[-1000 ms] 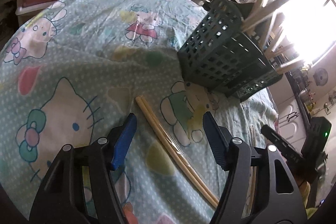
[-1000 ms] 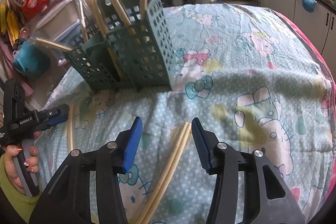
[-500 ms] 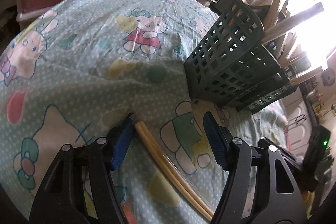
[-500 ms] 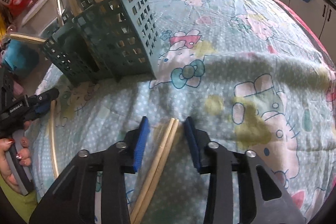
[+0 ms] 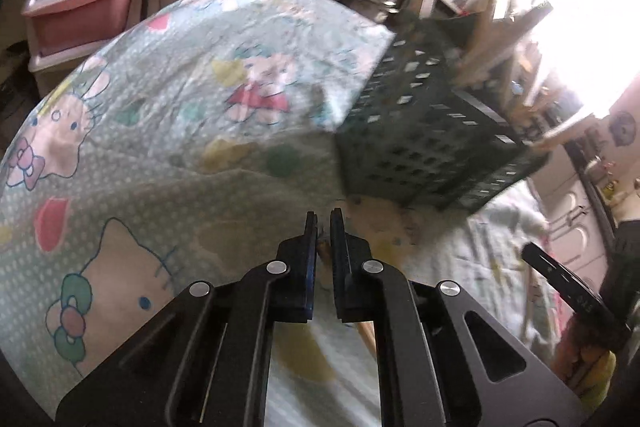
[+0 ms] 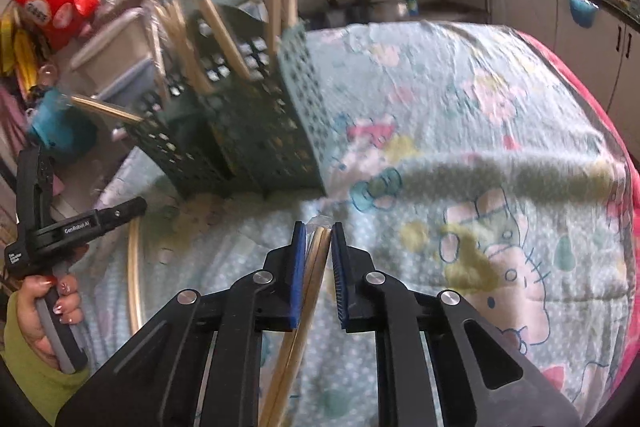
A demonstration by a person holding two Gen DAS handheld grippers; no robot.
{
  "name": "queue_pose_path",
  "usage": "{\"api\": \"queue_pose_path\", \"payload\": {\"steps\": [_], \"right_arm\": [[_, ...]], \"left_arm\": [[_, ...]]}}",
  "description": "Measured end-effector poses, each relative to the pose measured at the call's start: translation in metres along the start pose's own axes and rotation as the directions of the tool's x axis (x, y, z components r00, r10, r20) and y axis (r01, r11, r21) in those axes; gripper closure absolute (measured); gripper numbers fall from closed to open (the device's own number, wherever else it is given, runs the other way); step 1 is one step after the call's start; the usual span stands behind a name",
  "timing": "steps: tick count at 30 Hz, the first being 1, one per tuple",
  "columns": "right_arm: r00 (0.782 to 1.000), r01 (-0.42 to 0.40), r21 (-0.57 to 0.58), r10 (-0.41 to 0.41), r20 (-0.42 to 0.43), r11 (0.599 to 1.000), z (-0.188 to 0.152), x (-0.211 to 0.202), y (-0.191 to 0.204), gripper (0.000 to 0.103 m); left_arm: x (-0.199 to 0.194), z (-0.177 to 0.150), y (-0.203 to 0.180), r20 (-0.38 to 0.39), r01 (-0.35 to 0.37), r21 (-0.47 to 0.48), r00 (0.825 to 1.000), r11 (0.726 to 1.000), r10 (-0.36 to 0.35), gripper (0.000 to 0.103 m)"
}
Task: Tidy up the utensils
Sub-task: 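Close the left gripper on a chopstick while the right gripper grasps another, then lift the left gripper's chopstick over the caddy while the right gripper carries its own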
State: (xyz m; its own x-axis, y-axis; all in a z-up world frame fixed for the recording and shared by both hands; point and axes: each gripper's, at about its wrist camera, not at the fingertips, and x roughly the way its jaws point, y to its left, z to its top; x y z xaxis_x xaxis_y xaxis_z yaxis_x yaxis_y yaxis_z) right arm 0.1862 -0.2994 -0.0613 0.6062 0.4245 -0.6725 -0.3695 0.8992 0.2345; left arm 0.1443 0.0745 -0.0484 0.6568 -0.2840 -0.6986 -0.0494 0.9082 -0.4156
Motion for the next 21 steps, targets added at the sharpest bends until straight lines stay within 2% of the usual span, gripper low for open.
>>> {"api": "queue_pose_path", "payload": {"steps": [9,21], "right_arm": [[0.993,-0.054,-0.042,0.058,0.106,0.998,0.013,-0.040,0.021,0.093],[0.962,-0.091,-0.102,0.114,0.247,0.991,0.037,-0.087,0.041,0.096]], "left_arm": [[-0.041,0.008,-0.048,0.078,0.098,0.099,0.991,0.990,-0.105,0.100],[-0.088,0.040,-0.113,0.200,0.179,0.250,0.952,0.952,-0.231,0.100]]}}
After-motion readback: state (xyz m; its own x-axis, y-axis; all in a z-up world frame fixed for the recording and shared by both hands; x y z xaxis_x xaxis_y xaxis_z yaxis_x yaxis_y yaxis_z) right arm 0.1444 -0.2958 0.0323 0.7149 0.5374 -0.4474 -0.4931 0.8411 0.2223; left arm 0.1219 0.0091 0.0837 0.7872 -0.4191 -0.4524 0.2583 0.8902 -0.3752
